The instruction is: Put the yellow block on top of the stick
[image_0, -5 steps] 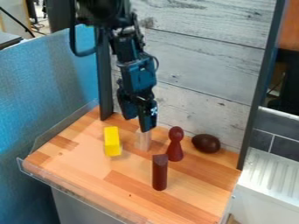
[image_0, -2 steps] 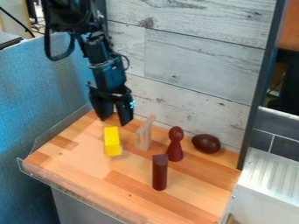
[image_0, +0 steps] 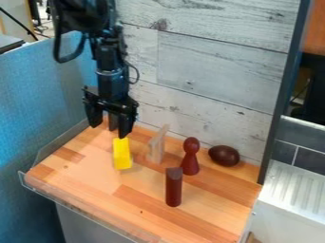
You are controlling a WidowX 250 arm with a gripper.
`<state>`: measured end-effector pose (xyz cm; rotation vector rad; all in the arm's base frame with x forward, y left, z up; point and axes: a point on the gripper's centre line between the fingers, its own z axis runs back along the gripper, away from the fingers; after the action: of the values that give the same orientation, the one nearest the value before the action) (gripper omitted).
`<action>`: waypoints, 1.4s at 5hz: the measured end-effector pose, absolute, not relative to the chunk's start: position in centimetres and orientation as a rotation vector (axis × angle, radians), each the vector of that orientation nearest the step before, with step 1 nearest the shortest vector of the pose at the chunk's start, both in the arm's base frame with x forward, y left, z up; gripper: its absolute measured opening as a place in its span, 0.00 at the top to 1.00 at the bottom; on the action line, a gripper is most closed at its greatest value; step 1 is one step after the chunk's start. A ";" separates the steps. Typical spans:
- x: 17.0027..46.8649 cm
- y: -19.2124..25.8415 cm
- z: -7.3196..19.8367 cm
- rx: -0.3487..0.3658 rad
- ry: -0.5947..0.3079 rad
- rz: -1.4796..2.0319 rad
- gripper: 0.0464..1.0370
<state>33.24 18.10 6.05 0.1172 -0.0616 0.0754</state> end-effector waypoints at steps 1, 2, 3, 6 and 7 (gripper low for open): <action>33.9 18.5 5.1 0.101 -0.024 0.117 0.03; 34.5 19.1 4.6 0.034 -0.025 0.223 0.03; 35.0 20.0 4.0 -0.002 -0.045 0.334 0.03; 36.3 20.3 1.9 0.064 -0.102 0.471 0.03; 36.3 20.3 1.6 0.070 -0.108 0.502 0.03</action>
<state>36.34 20.31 1.56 0.0697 -0.1079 0.5015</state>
